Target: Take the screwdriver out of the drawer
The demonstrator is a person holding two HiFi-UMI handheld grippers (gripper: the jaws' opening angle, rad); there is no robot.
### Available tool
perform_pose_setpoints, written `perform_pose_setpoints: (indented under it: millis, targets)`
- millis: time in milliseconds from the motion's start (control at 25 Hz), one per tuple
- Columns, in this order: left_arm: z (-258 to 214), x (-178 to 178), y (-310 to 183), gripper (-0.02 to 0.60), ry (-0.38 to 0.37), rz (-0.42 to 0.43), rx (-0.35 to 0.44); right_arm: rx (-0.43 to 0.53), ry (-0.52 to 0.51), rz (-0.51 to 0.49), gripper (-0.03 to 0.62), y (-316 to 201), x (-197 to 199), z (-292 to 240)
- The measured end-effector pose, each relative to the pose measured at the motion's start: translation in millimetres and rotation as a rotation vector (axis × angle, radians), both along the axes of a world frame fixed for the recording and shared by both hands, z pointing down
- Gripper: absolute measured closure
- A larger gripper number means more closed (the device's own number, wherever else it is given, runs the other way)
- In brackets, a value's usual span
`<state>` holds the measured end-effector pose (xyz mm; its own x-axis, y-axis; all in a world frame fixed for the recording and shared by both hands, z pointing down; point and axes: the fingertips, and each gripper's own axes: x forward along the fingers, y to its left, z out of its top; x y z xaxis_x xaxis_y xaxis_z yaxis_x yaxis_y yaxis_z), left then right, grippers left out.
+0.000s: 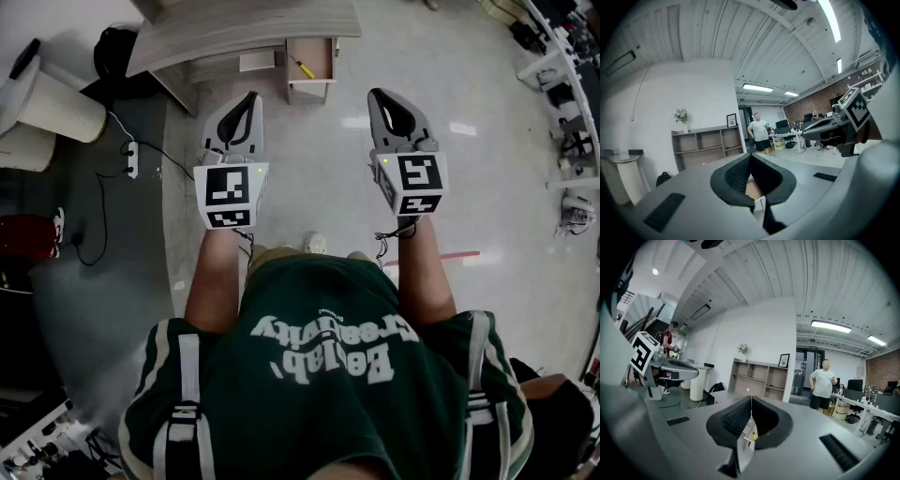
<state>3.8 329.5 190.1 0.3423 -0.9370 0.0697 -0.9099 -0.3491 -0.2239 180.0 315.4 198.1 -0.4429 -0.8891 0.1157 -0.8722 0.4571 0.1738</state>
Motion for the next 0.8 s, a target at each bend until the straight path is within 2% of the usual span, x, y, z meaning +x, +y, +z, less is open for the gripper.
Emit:
perform_pose_setpoints:
  millis: [360,560,800]
  targets:
    - [5.8,-0.8,-8.2,0.565,0.001,0.007,-0.007,0.009,0.007,-0.001,0.561,-6.5,-3.5,-0.1]
    - [3.1,5.3,-10.3,0.565,-0.002,0.011,-0.006,0.019,-0.034,-0.022,0.56,-5.3,-1.3,-5.4]
    - [5.8,13.5,-13.3,0.565,-0.01,0.015,-0.008,0.022,-0.036,-0.034,0.56,-8.5,2.2,-2.3]
